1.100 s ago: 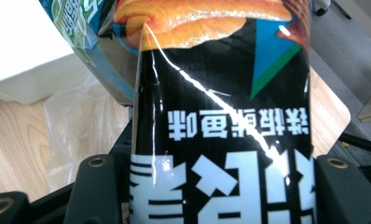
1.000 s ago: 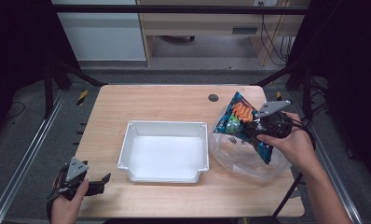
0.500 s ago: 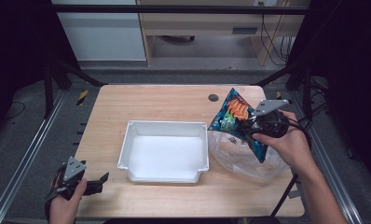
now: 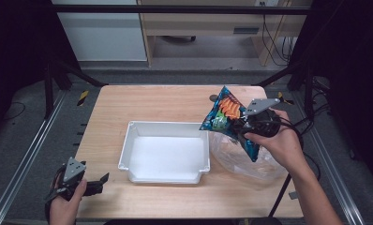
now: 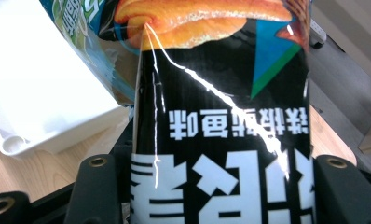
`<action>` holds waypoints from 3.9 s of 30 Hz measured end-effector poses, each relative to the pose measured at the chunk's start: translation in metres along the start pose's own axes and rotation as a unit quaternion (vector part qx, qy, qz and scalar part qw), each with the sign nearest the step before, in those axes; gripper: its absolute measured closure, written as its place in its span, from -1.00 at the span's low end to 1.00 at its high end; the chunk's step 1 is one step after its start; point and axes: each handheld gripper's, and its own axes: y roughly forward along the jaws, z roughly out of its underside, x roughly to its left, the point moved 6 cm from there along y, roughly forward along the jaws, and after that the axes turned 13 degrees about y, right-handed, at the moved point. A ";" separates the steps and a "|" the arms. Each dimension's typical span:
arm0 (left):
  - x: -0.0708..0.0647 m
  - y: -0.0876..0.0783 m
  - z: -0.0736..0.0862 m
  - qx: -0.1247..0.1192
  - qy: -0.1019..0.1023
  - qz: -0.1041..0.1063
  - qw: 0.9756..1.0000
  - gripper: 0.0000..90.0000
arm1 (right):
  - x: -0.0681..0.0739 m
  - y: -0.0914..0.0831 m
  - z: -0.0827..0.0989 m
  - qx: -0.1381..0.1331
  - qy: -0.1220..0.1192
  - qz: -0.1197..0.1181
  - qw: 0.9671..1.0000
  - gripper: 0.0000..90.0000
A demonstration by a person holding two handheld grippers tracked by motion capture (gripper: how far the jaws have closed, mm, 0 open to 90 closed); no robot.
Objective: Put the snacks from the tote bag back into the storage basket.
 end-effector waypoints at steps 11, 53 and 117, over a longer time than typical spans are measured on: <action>-0.001 0.001 0.000 0.001 0.003 0.002 1.000 -0.94 | 0.022 0.011 -0.015 -0.005 -0.022 -0.016 1.000 -0.06; -0.003 0.002 0.000 0.003 0.006 0.004 1.000 -0.94 | 0.086 0.056 -0.050 -0.002 -0.094 -0.068 0.993 -0.06; -0.004 0.002 -0.001 0.004 0.007 0.012 1.000 -0.95 | 0.165 0.127 -0.065 0.033 -0.161 -0.136 0.977 -0.06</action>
